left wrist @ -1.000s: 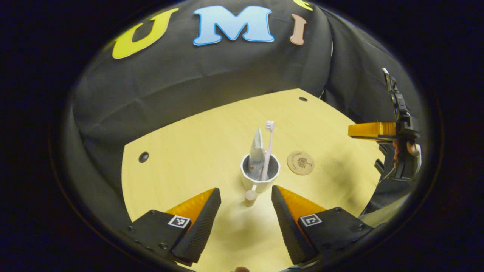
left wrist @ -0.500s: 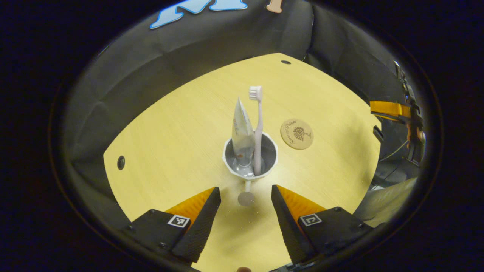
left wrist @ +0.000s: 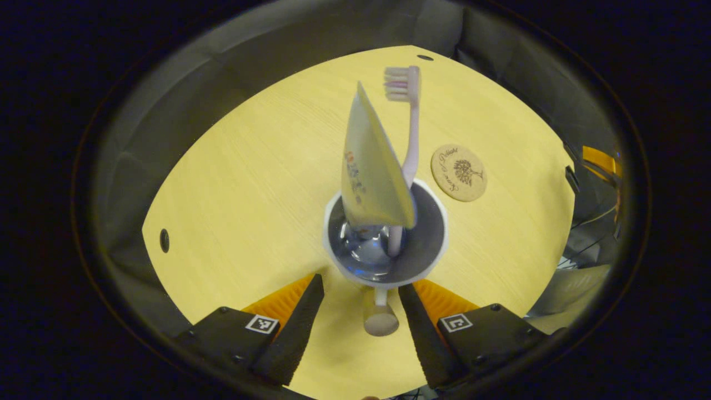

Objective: Put the toothbrush and toothpaste on the desktop into the cup, then pick up the cup and place it on the coaster on the desktop.

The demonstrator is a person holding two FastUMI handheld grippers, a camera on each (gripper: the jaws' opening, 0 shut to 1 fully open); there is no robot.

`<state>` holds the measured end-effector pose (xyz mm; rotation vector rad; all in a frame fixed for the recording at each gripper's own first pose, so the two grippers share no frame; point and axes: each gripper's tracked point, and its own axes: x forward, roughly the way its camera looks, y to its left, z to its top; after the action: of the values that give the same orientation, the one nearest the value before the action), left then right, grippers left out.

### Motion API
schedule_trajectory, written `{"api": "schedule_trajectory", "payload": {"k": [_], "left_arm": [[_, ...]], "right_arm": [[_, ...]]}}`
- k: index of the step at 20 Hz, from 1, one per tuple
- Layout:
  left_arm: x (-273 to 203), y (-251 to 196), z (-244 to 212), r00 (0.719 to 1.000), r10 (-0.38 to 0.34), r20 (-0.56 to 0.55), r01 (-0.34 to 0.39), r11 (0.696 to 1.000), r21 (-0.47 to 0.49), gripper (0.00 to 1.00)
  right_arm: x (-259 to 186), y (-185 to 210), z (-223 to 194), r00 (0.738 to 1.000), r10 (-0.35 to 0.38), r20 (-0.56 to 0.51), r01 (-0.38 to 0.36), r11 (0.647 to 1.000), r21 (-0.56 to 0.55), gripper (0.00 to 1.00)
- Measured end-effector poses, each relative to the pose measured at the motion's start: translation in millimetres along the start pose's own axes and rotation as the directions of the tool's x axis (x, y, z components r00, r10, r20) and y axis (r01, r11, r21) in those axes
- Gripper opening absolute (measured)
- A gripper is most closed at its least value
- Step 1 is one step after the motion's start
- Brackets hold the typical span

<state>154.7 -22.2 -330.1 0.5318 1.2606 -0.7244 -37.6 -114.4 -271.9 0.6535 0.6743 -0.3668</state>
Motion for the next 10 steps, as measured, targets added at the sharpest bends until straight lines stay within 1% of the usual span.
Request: {"api": "schedule_trajectory", "payload": {"k": [1, 3, 4, 5, 6, 7, 8, 9, 10], "left_arm": [[2, 0, 2, 1.000, -0.001, -0.003, 0.001, 1.000, 0.004, 0.95], [3, -2, 6, 1.000, -0.011, 0.004, 0.011, 1.000, 0.009, 0.87], [2, -4, 9, 1.000, -0.017, 0.012, 0.016, 1.000, 0.011, 0.70], [4, -6, 10, 1.000, -0.012, 0.021, 0.011, 1.000, 0.010, 0.70], [5, -4, 12, 1.000, 0.010, 0.026, -0.010, 1.000, 0.011, 0.56], [5, -6, 10, 1.000, 0.012, 0.023, -0.013, 1.000, 0.012, 0.42], [2, -7, 12, 0.999, 0.019, 0.028, -0.019, 1.000, 0.016, 0.41], [5, -9, 12, 0.999, 0.025, 0.039, -0.026, 1.000, 0.016, 0.33], [6, -12, 13, 0.998, 0.027, 0.053, -0.028, 1.000, 0.014, 0.38]], "right_arm": [[0, -3, 0, 1.000, -0.004, -0.003, 0.004, 1.000, 0.007, 0.61], [-1, -6, -5, 1.000, -0.008, -0.016, 0.008, 1.000, 0.015, 0.61], [0, -7, -8, 1.000, -0.010, -0.026, 0.010, 1.000, 0.015, 0.61], [0, -7, -11, 0.999, -0.008, -0.036, 0.009, 1.000, 0.012, 0.61], [1, -5, -14, 0.999, -0.003, -0.047, 0.003, 1.000, 0.008, 0.60], [1, -3, -17, 0.998, 0.003, -0.055, -0.003, 1.000, 0.004, 0.61], [1, 0, -18, 0.998, 0.009, -0.058, -0.010, 1.000, -0.004, 0.60], [2, 1, -18, 0.998, 0.013, -0.062, -0.014, 1.000, -0.013, 0.60], [2, 3, -18, 0.998, 0.019, -0.065, -0.020, 1.000, -0.019, 0.60]]}}
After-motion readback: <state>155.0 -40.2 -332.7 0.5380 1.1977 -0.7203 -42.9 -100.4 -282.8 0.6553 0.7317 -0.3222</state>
